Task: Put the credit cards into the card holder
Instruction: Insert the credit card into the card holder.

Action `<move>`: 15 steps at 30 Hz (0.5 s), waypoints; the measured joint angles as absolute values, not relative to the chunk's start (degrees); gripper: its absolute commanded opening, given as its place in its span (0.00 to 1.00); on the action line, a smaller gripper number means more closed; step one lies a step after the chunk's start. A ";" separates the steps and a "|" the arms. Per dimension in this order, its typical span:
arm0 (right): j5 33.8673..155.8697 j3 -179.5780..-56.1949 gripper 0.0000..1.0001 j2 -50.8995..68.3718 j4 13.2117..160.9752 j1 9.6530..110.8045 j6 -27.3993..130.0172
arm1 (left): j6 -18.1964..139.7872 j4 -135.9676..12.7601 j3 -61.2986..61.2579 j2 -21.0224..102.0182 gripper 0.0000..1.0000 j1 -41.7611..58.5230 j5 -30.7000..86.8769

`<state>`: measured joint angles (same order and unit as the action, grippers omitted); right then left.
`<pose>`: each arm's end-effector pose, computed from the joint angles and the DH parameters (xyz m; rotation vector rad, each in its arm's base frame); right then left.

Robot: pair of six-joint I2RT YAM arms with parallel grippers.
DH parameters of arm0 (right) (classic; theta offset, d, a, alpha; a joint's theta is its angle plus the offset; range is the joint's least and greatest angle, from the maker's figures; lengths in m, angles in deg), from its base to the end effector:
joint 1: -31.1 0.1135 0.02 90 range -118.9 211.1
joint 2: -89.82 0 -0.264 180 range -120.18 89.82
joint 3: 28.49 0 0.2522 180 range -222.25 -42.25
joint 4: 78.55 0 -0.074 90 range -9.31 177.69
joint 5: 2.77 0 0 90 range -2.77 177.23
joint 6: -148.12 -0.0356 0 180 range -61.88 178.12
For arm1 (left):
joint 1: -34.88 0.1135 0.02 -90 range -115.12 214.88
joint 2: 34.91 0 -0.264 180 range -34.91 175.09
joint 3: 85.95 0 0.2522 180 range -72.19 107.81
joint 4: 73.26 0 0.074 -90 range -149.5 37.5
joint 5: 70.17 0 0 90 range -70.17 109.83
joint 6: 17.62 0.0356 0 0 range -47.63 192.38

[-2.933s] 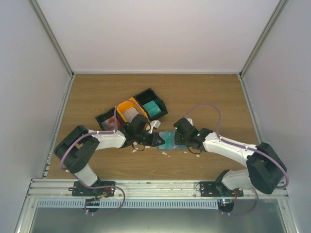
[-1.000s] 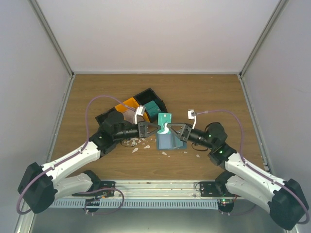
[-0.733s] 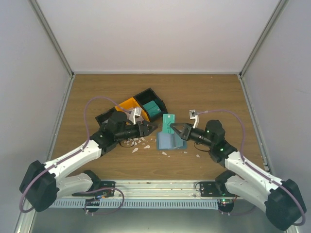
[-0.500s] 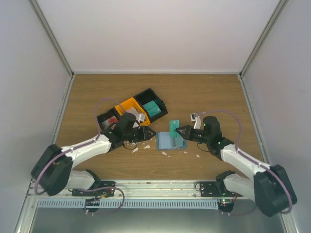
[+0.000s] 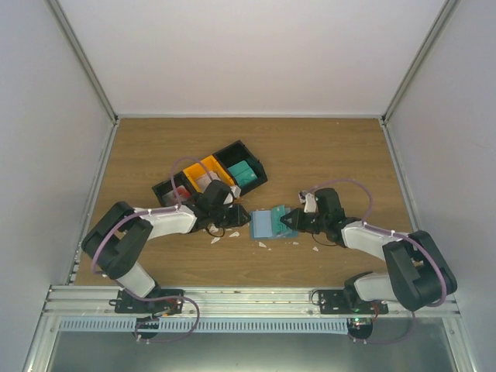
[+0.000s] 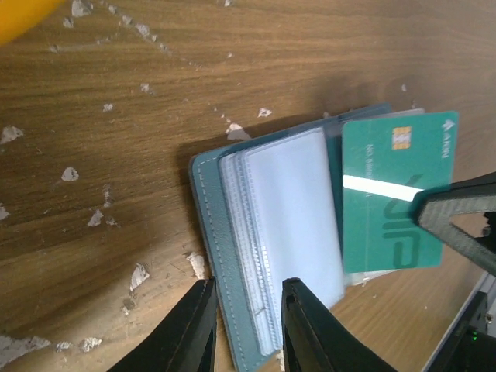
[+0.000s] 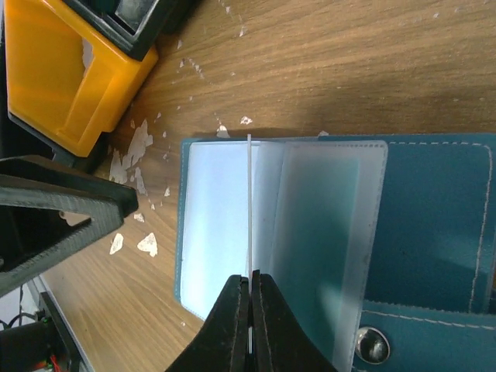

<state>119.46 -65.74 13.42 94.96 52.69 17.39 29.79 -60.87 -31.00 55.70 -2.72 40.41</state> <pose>0.2034 0.1009 0.1364 0.1261 2.5317 1.1535 0.2296 -0.1926 0.1506 0.0682 2.6273 -1.0115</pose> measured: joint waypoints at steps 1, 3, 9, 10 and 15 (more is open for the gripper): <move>119.24 -65.74 0.00 13.42 95.09 52.66 17.39 | 29.90 -61.11 -30.98 56.31 0.27 -2.81 40.45; 119.17 -65.72 0.00 13.22 95.55 52.62 17.39 | 30.03 -61.61 -30.91 57.62 0.27 -3.03 40.65; 120.09 -65.43 0.00 9.98 98.54 52.53 16.13 | 30.75 -62.09 -30.28 60.75 0.16 -3.90 40.97; 120.48 -65.39 0.00 9.24 98.96 52.47 15.62 | 30.81 -62.13 -30.19 60.90 0.14 -3.99 40.97; 121.64 -65.34 0.00 7.06 100.75 52.25 13.46 | 30.90 -62.18 -29.95 61.49 0.12 -4.43 40.78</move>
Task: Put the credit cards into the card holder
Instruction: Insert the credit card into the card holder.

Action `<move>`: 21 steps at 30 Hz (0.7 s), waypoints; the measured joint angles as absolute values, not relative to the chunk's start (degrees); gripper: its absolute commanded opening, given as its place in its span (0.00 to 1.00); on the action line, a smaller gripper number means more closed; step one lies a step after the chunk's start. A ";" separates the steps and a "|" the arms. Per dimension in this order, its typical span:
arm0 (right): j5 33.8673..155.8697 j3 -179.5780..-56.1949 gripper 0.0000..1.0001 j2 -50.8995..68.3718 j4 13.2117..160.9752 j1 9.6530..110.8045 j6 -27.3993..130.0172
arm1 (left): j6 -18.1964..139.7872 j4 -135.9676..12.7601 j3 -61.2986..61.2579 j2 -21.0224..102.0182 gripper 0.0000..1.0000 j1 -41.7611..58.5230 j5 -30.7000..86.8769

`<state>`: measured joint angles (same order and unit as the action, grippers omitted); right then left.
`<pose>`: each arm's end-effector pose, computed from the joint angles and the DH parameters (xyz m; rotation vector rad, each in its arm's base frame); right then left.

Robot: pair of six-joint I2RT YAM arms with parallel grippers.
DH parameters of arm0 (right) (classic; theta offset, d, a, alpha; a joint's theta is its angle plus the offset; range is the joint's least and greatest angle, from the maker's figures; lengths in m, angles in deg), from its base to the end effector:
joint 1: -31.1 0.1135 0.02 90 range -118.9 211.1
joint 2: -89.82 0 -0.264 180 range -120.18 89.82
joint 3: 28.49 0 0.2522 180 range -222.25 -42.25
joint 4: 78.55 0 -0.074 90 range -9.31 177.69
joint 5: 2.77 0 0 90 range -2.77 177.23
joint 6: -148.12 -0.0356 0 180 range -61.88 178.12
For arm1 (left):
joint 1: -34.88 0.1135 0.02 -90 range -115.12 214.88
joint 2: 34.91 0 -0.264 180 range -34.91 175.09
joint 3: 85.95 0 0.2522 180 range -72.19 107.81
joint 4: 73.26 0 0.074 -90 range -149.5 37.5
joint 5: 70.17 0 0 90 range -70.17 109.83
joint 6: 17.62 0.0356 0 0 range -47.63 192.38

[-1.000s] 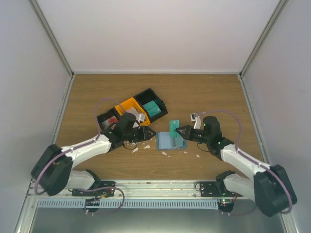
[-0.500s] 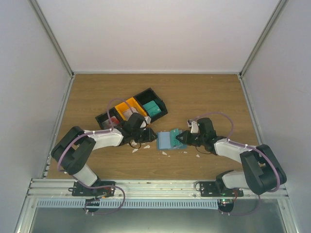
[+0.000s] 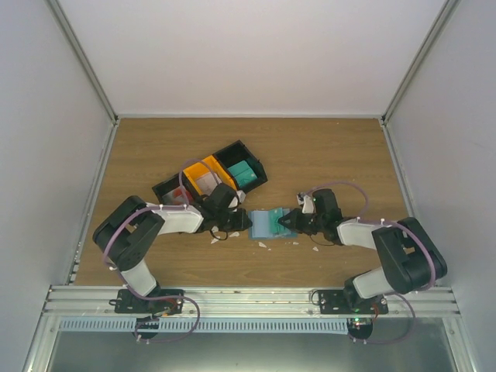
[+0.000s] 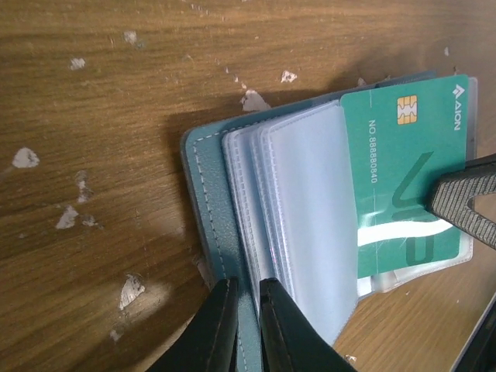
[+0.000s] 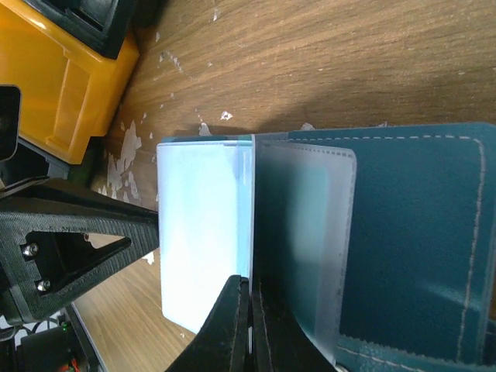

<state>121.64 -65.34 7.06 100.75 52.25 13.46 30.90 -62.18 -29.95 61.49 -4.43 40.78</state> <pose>0.2102 0.1029 0.1191 0.2123 2.5646 1.2160 0.2305 -0.2051 0.1285 0.1227 2.6911 -0.9873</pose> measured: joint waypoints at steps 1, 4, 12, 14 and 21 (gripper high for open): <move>121.88 -65.34 0.01 6.77 101.10 52.23 13.24 | 30.92 -62.18 -29.95 61.69 0.12 -4.56 40.78; 122.52 -65.34 0.01 5.39 102.10 52.10 12.74 | 30.90 -62.51 -29.93 62.43 0.09 -4.89 40.80; 124.88 -65.04 0.01 3.73 104.81 51.68 11.32 | 30.88 -62.68 -29.60 62.98 0.03 -5.22 40.32; 125.27 -64.89 0.01 3.56 105.34 51.64 11.14 | 30.88 -62.68 -29.60 62.98 0.02 -5.26 40.27; 127.02 -62.59 0.02 3.86 106.87 51.61 10.20 | 30.84 -62.59 -29.36 63.02 0.02 -5.54 39.82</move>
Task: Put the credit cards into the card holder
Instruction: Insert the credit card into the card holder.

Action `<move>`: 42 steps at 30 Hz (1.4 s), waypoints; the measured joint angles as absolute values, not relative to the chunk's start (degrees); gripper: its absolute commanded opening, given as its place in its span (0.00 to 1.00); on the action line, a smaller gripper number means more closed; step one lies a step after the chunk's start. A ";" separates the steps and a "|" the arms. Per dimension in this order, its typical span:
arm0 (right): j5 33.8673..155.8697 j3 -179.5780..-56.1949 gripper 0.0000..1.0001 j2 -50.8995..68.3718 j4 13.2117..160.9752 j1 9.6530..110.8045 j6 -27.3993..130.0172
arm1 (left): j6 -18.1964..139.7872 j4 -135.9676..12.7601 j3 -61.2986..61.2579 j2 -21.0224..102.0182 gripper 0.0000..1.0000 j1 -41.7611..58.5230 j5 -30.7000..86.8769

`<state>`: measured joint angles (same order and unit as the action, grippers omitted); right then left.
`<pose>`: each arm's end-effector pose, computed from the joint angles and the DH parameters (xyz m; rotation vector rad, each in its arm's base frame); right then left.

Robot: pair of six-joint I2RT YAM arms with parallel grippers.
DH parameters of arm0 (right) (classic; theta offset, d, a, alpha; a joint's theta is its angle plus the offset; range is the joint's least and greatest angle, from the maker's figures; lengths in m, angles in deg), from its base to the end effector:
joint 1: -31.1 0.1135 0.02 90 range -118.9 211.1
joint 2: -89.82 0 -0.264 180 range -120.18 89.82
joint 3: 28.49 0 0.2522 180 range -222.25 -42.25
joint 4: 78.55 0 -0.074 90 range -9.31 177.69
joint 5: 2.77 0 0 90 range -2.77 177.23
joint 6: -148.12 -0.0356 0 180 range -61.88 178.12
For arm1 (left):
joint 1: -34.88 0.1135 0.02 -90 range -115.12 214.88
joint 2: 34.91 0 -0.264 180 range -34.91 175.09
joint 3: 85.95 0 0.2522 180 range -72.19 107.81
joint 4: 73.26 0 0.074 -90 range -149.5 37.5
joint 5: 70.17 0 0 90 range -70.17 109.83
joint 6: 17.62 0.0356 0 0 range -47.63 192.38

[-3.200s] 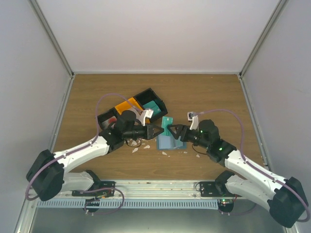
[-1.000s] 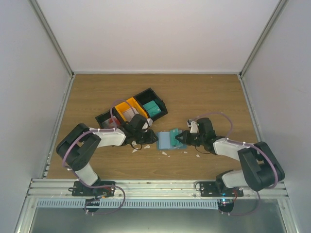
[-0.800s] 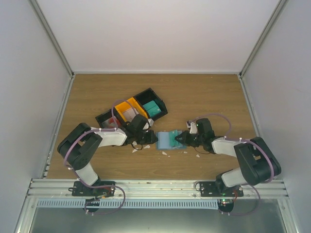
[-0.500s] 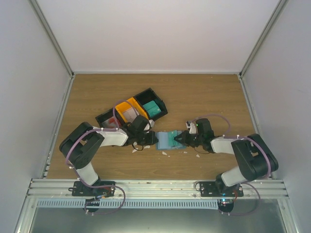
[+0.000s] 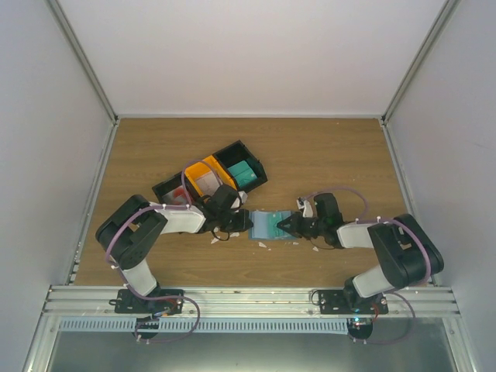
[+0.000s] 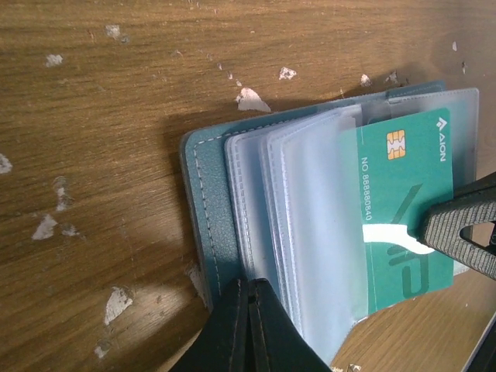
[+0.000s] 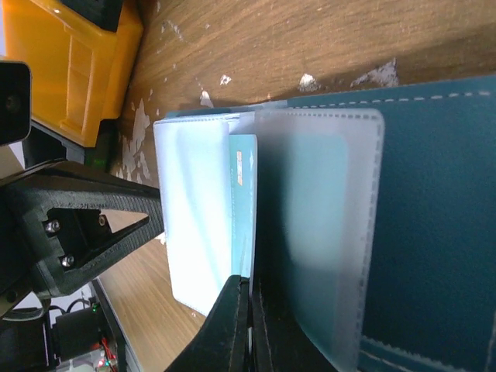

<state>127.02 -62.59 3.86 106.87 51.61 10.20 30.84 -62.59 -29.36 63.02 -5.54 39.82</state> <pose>0.2046 0.1009 0.1050 0.2474 2.5799 1.3439 0.2296 -0.2115 0.1237 0.1373 2.7004 -0.9683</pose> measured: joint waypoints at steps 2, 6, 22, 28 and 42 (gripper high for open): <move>127.02 -61.91 0.02 4.52 107.24 51.61 9.83 | 30.84 -62.61 -29.32 63.09 0.02 -5.63 39.68; 127.17 -61.52 0.02 4.72 107.72 51.61 9.63 | 30.84 -62.64 -29.21 63.22 0.01 -5.65 39.71; 128.02 -62.28 0.14 2.38 108.44 53.28 8.65 | 28.19 -62.72 -29.16 63.31 0.00 -7.07 40.71; 124.59 -64.12 0.33 4.06 103.26 55.22 10.11 | 26.57 -63.31 -29.69 63.24 0.00 -8.28 41.26; 112.51 -69.52 0.56 11.58 87.44 59.16 15.45 | 26.33 -63.38 -29.78 63.17 0.00 -8.74 41.96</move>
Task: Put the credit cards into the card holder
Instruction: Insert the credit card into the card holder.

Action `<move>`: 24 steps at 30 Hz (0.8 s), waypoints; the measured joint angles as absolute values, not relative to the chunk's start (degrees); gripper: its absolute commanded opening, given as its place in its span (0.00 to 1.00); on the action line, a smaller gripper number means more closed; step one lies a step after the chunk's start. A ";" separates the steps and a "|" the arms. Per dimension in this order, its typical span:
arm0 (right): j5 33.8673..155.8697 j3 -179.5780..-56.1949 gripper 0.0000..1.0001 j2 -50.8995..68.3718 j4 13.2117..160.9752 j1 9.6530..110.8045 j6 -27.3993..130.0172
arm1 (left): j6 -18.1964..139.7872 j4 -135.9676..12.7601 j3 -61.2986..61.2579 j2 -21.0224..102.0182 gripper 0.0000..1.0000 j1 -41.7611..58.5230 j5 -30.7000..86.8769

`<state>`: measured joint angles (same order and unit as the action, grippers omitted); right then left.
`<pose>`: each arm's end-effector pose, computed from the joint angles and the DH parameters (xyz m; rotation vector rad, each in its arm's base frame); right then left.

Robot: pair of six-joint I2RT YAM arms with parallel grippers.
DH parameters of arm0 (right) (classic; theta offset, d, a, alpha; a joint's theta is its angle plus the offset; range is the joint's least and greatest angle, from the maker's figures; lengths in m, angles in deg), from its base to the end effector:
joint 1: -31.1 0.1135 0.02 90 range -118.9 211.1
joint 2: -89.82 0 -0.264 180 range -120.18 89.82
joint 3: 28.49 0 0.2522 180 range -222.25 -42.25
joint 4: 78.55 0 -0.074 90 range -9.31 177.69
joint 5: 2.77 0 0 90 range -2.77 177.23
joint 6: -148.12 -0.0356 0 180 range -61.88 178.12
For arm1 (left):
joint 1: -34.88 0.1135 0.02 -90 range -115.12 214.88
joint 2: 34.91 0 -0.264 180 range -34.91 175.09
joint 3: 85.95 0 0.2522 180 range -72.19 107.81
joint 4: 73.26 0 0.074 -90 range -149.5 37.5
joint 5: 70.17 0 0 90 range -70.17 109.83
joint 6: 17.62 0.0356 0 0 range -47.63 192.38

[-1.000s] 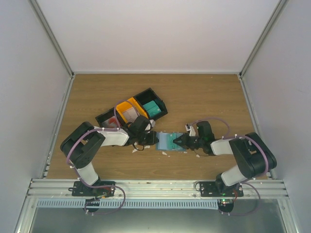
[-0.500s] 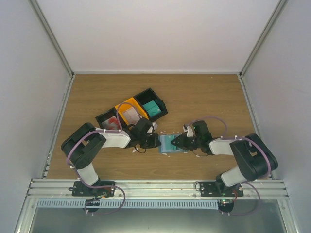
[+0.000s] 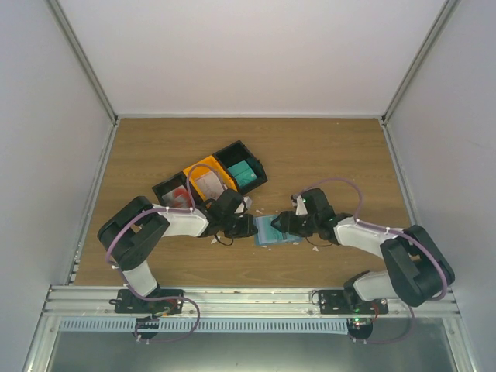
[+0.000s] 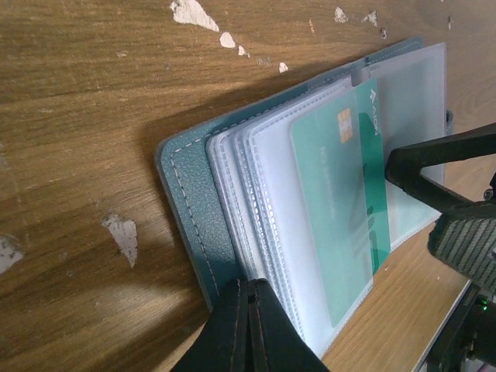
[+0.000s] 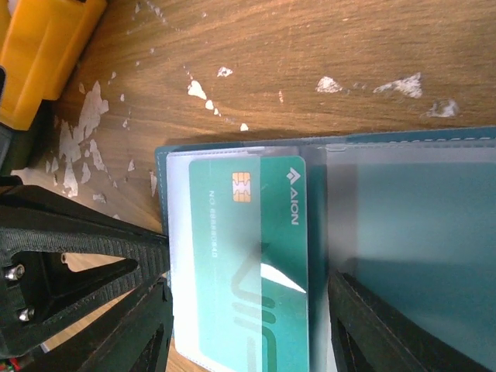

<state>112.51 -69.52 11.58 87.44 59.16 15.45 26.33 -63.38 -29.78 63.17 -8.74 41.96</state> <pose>0.1990 0.1233 0.1367 0.1296 2.6573 1.0253 0.2159 -0.2242 0.1224 0.1275 2.7448 -1.0497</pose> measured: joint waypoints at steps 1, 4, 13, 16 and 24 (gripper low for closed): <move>111.76 -69.98 0.56 11.43 86.65 59.66 15.84 | 26.33 -63.38 -29.78 63.17 0.00 -8.76 42.11; 110.52 -71.25 0.55 10.27 85.30 61.08 16.32 | 26.33 -63.38 -29.80 63.17 0.00 -8.76 42.57; 109.75 -73.34 0.43 8.10 83.85 64.84 18.55 | 26.81 -63.27 -29.97 63.20 0.01 -8.76 44.12; 108.88 -74.55 0.49 7.25 82.48 65.12 19.12 | 27.12 -63.07 -29.97 63.20 0.02 -8.76 44.32; 101.14 -76.56 0.64 12.15 76.47 65.45 20.02 | 29.48 -60.21 -29.25 62.28 0.30 -8.74 42.63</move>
